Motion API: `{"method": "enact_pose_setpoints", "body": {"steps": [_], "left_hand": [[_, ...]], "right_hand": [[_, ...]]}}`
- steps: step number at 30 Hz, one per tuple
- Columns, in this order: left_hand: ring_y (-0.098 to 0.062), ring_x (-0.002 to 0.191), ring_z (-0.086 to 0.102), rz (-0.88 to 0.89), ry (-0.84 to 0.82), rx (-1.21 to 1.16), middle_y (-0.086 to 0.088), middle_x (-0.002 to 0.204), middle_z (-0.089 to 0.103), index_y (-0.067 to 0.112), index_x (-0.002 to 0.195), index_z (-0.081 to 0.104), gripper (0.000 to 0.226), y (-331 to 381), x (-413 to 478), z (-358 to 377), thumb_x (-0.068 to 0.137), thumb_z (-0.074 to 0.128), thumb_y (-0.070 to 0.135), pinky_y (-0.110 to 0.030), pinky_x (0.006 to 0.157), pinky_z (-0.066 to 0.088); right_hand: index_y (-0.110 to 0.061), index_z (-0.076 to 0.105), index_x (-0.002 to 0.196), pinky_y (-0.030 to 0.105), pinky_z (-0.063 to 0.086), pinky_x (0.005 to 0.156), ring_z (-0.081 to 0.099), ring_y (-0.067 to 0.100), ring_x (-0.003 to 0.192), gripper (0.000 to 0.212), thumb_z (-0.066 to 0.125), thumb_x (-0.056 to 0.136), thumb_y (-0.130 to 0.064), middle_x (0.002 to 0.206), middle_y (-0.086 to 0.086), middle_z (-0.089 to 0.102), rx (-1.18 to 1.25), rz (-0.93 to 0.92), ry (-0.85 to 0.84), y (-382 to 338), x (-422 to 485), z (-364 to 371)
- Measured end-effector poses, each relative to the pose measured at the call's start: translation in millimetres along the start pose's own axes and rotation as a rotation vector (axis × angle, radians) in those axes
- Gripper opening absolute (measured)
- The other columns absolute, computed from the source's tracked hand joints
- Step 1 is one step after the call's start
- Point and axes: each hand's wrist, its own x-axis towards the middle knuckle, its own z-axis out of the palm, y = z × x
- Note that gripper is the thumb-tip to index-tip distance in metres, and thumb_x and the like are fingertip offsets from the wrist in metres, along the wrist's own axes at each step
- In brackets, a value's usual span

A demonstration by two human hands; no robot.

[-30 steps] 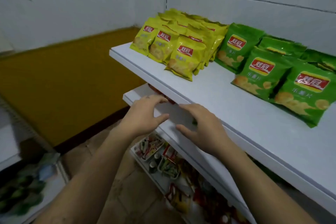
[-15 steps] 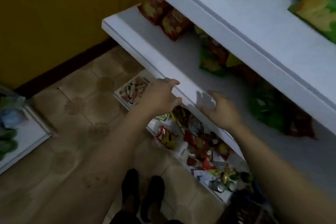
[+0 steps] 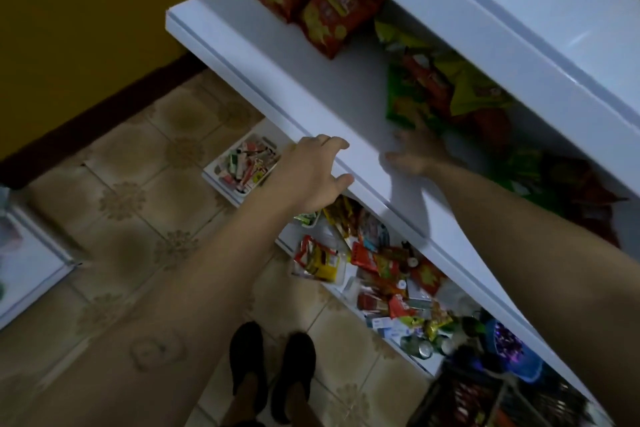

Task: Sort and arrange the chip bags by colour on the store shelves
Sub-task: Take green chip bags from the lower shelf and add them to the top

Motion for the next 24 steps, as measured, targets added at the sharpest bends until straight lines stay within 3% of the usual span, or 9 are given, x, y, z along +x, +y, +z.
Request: {"method": "enact_pose_setpoints", "body": {"steps": [3,7,10,14,19,24], "left_hand": [[-0.027,0.130,0.041,-0.044,-0.049,-0.002,-0.006,0.148,0.041,0.022,0.146,0.033,0.062,-8.0,-3.0,2.9,0.093,0.054,0.046,-0.042,0.104,0.039],[-0.029,0.131,0.041,-0.067,-0.064,0.019,-0.008,0.146,0.042,0.020,0.146,0.031,0.061,-8.1,-9.0,3.8,0.095,0.051,0.045,-0.043,0.103,0.040],[-0.028,0.131,0.039,-0.064,-0.109,-0.007,-0.010,0.145,0.043,0.020,0.146,0.032,0.060,1.1,-16.5,7.6,0.095,0.051,0.045,-0.044,0.103,0.039],[-0.026,0.132,0.042,-0.096,-0.145,-0.084,-0.008,0.145,0.045,0.019,0.144,0.035,0.061,5.4,-18.6,19.5,0.093,0.053,0.047,-0.045,0.105,0.040],[-0.022,0.117,0.054,-0.265,-0.124,-0.403,-0.006,0.131,0.056,0.017,0.141,0.040,0.055,23.5,-12.5,31.5,0.095,0.051,0.046,-0.031,0.095,0.044],[-0.024,0.101,0.065,-0.649,-0.136,-1.137,-0.007,0.118,0.061,0.013,0.131,0.048,0.057,43.3,0.8,47.6,0.089,0.062,0.047,-0.041,0.079,0.059]], "right_hand": [[-0.017,0.035,0.147,0.048,0.028,0.112,0.016,0.036,0.144,0.074,0.054,0.086,-0.054,0.161,0.002,0.002,-0.095,0.017,-0.077,9.1,12.4,3.0],[-0.020,0.017,0.153,0.047,0.024,0.115,0.020,0.036,0.143,0.084,0.055,0.084,-0.048,0.160,0.003,0.013,-0.043,0.022,-0.019,10.6,4.9,5.3],[-0.017,0.021,0.151,0.044,0.023,0.116,0.025,0.033,0.139,0.079,0.059,0.087,-0.041,0.155,0.006,0.024,-0.009,-0.036,0.064,-0.5,-18.4,6.7],[-0.008,0.027,0.147,0.041,0.017,0.117,0.026,0.028,0.137,0.071,0.053,0.092,-0.043,0.151,0.007,0.026,-0.158,-0.168,0.077,-10.5,-64.1,25.2],[-0.009,0.045,0.138,0.040,0.025,0.109,0.037,0.028,0.124,0.059,0.056,0.088,-0.039,0.137,0.008,0.041,-0.115,-0.314,0.163,-3.1,-110.1,49.3],[-0.007,0.051,0.133,0.038,0.037,0.100,0.046,0.030,0.117,0.057,0.059,0.082,-0.030,0.131,0.010,0.049,-0.057,-0.411,0.195,6.3,-137.8,53.8]]}}
